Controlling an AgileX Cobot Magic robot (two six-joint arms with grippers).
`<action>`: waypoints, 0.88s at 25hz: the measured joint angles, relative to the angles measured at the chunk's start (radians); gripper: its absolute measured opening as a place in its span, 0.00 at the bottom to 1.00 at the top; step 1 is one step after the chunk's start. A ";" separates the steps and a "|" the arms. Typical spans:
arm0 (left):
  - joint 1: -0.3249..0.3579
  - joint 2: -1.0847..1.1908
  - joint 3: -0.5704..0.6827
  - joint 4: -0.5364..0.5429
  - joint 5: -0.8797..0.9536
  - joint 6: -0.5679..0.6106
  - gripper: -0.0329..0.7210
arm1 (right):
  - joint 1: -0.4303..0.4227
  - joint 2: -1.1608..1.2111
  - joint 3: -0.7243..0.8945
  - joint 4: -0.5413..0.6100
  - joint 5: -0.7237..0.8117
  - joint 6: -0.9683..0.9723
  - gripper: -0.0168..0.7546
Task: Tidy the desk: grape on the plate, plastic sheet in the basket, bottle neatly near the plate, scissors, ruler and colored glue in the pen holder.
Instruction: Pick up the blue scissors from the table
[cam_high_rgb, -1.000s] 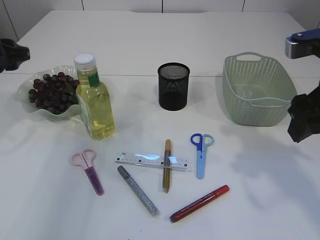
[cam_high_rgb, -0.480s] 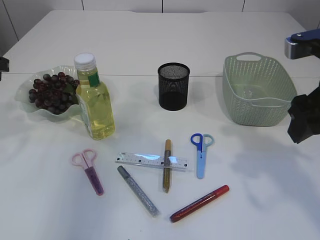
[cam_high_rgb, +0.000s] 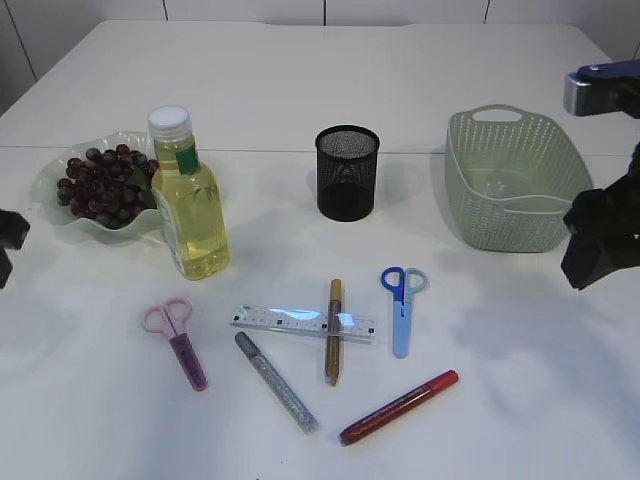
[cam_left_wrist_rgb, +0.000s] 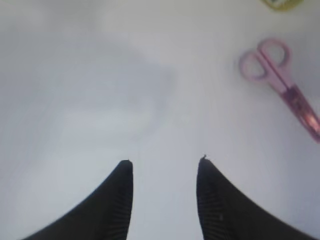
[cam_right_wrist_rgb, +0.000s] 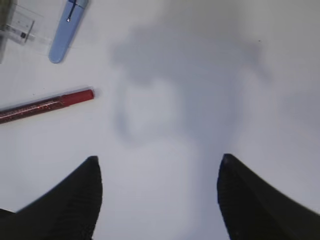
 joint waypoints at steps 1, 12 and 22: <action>0.000 0.000 0.000 -0.033 0.040 0.023 0.45 | 0.000 0.000 0.000 0.020 -0.005 0.000 0.74; 0.000 -0.002 0.000 -0.238 0.180 0.166 0.46 | 0.023 0.019 -0.023 0.278 -0.009 0.105 0.68; 0.000 -0.002 0.000 -0.243 0.107 0.170 0.63 | 0.182 0.342 -0.300 0.145 -0.017 0.330 0.68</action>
